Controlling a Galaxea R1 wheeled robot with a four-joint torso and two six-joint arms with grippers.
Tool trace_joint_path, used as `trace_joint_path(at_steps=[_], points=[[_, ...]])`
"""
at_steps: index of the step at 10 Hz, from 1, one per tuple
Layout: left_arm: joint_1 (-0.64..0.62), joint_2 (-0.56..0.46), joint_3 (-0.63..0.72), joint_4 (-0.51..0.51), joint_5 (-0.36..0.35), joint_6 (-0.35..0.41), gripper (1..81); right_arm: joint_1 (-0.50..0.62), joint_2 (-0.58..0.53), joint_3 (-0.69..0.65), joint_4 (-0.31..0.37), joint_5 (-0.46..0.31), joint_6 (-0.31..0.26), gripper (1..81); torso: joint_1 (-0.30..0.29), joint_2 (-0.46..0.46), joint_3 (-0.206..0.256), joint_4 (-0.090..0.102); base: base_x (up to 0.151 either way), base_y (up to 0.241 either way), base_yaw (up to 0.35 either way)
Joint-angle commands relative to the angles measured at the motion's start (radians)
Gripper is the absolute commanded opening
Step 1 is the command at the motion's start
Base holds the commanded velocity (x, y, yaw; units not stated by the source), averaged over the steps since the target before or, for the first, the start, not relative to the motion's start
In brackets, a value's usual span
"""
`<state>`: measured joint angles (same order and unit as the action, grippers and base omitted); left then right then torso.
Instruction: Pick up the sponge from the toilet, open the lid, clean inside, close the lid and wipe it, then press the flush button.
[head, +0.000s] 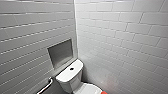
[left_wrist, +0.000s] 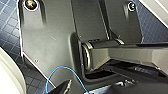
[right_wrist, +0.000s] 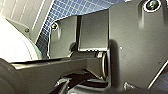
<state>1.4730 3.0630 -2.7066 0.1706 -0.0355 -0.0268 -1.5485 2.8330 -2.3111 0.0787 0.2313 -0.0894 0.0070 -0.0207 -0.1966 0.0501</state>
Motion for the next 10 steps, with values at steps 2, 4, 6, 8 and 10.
trace_joint_path(at_steps=[2,4,6,8,10], points=[[-0.019,-0.033,0.033,-0.003,0.06,0.002,81.1,0.046,-0.406,0.437,0.039,0.186,0.178,81.1,0.072,-0.113,-0.095,0.0,0.0,0.0,0.0],[-0.016,-0.039,0.03,-0.005,0.06,0.002,81.1,0.09,-0.508,0.533,0.042,0.224,0.206,81.1,0.103,-0.163,-0.131,-0.004,0.0,0.0,0.0],[-0.009,-0.039,0.03,-0.005,0.06,0.002,81.1,0.142,-0.576,0.595,0.038,0.226,0.252,81.1,0.148,-0.234,-0.198,-0.004,0.0,0.0,0.0],[-0.003,-0.039,0.028,-0.005,0.06,0.002,81.1,0.198,-0.613,0.615,0.039,0.252,0.278,81.1,0.196,-0.309,-0.268,-0.004,0.0,0.0,0.0],[-0.001,-0.042,0.028,-0.007,0.06,0.002,81.1,0.271,-0.623,0.63,0.041,0.24,0.284,81.1,0.244,-0.384,-0.338,-0.004,0.0,0.0,0.0]])
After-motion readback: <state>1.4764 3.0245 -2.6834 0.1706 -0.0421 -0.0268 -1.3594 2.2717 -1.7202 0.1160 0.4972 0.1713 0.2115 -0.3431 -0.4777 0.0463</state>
